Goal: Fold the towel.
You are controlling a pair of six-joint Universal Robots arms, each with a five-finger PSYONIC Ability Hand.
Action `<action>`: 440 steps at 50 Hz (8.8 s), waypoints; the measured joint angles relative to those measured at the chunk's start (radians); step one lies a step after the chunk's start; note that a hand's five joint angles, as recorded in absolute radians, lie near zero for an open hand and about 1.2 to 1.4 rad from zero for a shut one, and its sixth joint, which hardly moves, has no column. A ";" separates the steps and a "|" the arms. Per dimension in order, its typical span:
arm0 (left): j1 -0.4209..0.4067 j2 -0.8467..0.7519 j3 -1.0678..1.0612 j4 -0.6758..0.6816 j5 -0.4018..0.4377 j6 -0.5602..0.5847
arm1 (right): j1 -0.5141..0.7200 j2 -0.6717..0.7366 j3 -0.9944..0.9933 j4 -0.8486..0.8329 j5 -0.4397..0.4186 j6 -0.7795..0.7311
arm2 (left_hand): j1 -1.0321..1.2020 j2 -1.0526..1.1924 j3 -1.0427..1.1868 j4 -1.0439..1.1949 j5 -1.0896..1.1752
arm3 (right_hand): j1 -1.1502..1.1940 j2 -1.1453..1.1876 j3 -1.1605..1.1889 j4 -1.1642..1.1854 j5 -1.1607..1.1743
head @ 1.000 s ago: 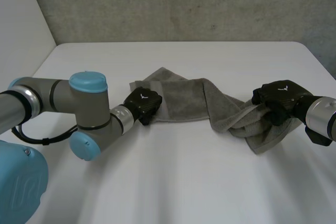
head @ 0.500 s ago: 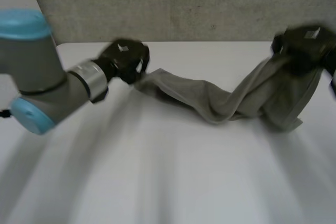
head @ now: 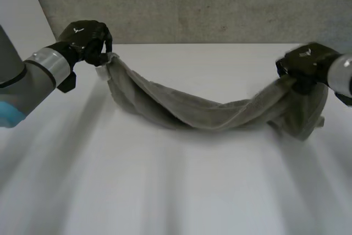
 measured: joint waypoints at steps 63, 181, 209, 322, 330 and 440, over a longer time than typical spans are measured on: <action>0.246 0.061 -0.636 0.296 0.216 0.259 | 0.005 -0.105 0.663 -0.575 -0.171 -0.002 | -0.403 -0.500 -0.487 -0.506 -0.460 | 0.000 0.000 0.000 0.005 0.000; 0.053 0.315 -0.224 0.120 0.013 0.111 | -0.014 -0.145 -0.074 -0.029 -0.080 0.128 | 0.011 0.000 0.004 0.002 -0.012 | 0.000 0.000 0.000 0.005 0.000; -0.034 -0.064 0.488 0.261 -0.043 0.067 | 0.140 0.097 -0.407 -0.563 0.099 0.110 | 0.011 0.000 0.005 0.004 0.012 | -0.001 0.000 0.000 0.005 0.016; 0.151 0.184 -0.430 0.193 0.183 0.451 | -0.105 0.026 0.147 -0.093 -0.130 -0.248 | 0.009 0.000 0.004 0.004 0.021 | -0.001 0.000 0.000 0.005 0.048; 0.060 -0.150 -0.101 0.136 0.076 0.455 | -0.013 0.222 -0.070 -0.230 -0.018 -0.185 | 0.009 0.000 0.004 0.004 0.029 | -0.001 0.000 0.000 0.005 0.049; 0.029 -0.192 -0.148 0.110 -0.077 0.315 | 0.118 0.467 -0.305 -0.406 0.330 0.162 | -0.988 -1.092 -1.082 -1.093 -1.068 | -1.106 -1.066 -1.091 -1.092 -1.107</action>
